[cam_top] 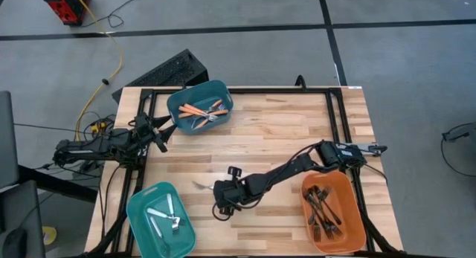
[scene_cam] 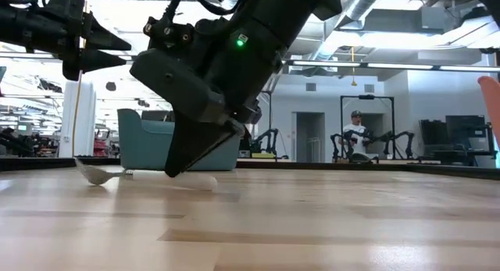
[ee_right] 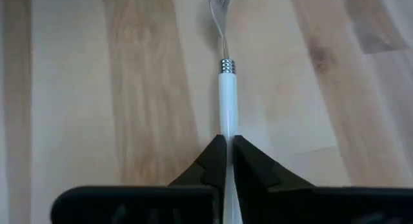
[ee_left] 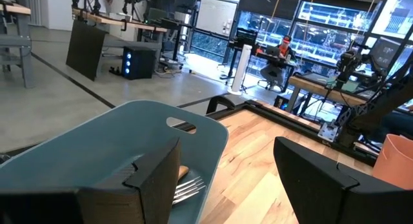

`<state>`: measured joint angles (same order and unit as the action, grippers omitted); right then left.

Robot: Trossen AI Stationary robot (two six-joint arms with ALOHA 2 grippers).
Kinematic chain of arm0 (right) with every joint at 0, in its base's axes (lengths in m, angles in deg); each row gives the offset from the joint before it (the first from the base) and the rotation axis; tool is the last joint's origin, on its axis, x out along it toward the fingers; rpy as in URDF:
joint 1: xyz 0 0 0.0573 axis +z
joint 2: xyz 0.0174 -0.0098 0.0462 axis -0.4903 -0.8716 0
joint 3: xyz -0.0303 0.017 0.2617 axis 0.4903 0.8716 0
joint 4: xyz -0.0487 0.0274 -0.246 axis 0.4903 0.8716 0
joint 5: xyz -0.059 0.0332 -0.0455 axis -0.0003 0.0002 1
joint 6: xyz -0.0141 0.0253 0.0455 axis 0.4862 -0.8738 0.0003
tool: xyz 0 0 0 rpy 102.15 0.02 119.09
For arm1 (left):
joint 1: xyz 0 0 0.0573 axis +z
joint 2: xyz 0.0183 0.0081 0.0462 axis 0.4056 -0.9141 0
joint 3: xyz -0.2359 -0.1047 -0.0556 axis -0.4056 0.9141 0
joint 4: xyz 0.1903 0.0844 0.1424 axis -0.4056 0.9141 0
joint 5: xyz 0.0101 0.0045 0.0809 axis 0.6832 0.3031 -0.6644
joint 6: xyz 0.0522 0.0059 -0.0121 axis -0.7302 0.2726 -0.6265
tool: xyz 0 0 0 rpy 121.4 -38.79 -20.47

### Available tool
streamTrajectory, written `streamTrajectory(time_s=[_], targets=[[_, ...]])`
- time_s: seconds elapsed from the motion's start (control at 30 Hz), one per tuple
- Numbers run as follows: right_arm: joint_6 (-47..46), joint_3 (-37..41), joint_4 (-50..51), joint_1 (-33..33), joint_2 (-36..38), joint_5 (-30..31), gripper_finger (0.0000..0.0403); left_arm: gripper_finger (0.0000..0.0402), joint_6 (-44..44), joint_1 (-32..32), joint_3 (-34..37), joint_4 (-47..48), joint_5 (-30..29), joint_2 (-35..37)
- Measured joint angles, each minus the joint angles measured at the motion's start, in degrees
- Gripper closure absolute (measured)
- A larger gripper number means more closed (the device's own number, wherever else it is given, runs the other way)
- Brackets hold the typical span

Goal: Sort silverware by color (type)
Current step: Put the white fork into the green bin

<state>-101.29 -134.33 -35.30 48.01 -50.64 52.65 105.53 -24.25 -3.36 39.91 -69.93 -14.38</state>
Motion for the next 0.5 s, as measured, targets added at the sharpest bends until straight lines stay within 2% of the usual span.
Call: streamTrajectory(time_s=[0.17, 0.3, 0.37, 0.5], targets=[[1.06, -1.99, 0.93, -0.54, -0.34, -0.14, 0.0387, 0.0167, 0.00, 0.00, 0.00, 0.00, -0.02, 0.00], [2.96, -3.59, 1.47, -1.21, -0.48, -0.40, 0.0387, 0.0167, -0.01, -0.01, 0.00, -0.01, -0.02, 0.00], [4.26, -4.39, 1.35, -1.25, -0.48, -0.57, 0.0374, 0.0167, 0.00, 0.00, 0.00, 0.00, -0.02, 0.00], [5.63, -6.31, 0.73, -1.25, -0.48, -0.53, 0.0309, 0.0167, 0.00, -0.01, 0.00, 0.00, -0.02, 0.00]])
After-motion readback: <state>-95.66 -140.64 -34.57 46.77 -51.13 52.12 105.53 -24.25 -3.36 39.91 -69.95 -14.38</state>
